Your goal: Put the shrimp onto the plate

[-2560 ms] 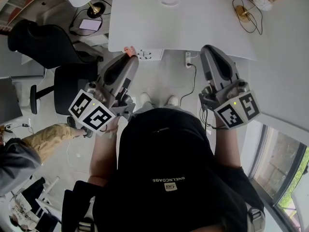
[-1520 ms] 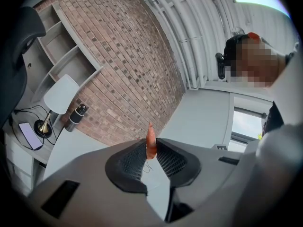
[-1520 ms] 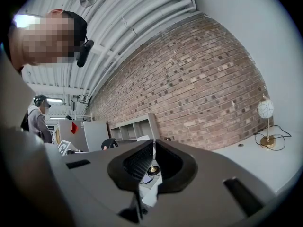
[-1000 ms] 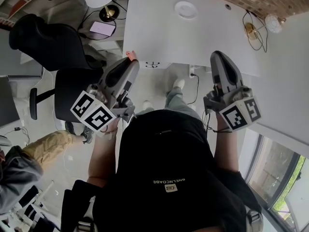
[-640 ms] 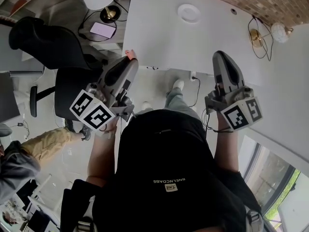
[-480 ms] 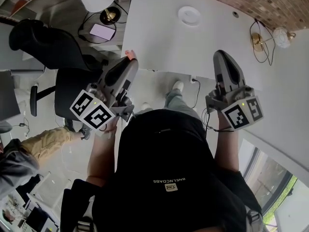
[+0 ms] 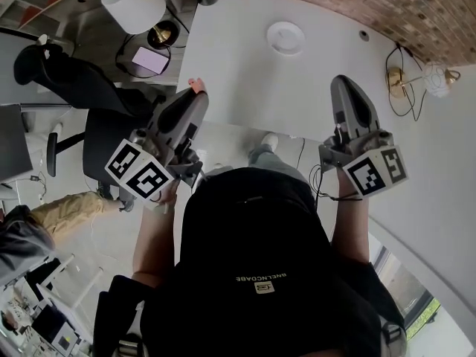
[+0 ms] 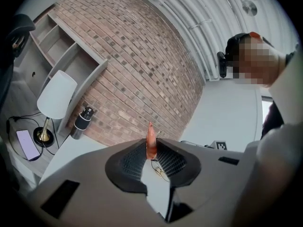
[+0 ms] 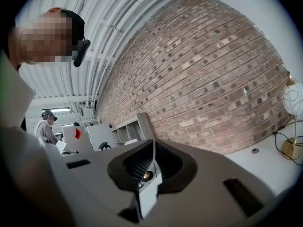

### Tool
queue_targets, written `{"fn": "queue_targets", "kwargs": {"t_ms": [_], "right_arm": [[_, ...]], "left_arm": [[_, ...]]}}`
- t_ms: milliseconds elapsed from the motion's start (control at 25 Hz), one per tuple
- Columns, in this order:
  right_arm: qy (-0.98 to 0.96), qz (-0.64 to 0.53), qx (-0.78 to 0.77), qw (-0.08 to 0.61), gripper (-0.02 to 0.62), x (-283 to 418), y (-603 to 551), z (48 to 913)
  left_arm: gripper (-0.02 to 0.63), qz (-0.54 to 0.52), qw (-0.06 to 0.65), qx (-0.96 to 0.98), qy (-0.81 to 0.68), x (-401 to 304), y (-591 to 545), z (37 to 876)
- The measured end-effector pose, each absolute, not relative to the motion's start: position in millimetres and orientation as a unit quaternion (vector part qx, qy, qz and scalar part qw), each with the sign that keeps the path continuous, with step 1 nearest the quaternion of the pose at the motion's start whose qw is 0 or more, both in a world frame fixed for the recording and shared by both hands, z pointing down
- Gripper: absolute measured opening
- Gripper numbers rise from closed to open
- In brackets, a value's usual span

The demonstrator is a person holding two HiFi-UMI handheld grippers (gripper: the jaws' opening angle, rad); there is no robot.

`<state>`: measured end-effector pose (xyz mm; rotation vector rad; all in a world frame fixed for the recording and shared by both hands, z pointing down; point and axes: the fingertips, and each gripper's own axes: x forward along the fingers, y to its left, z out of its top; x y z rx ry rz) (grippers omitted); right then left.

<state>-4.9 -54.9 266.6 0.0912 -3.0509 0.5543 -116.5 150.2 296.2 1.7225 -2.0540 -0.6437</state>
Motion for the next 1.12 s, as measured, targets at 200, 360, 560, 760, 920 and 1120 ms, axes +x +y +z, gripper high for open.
{"fn": "queue_targets", "kwargs": {"t_ms": [200, 360, 560, 760, 920, 1120], "right_arm": [[-0.982, 0.188, 0.016, 0.021, 0.008, -4, -97, 270], [-0.98, 0.198, 0.011, 0.018, 0.008, 1, -134, 275], [-0.977, 0.214, 0.007, 0.013, 0.008, 9, -167, 282], [-0.974, 0.227, 0.009, 0.016, 0.008, 16, -191, 293], [-0.972, 0.234, 0.016, 0.009, 0.007, 21, -202, 293], [-0.972, 0.234, 0.021, 0.002, 0.008, 32, -214, 295]], "left_arm": [[0.069, -0.221, 0.198, 0.598, -0.745, -114, 116, 296], [0.069, -0.212, 0.206, 0.586, -0.754, -108, 87, 299], [0.069, -0.199, 0.218, 0.582, -0.758, -95, 55, 299], [0.069, -0.187, 0.224, 0.581, -0.76, -87, 31, 296], [0.069, -0.176, 0.228, 0.585, -0.758, -87, 19, 295], [0.069, -0.157, 0.224, 0.592, -0.758, -84, 0, 298]]}}
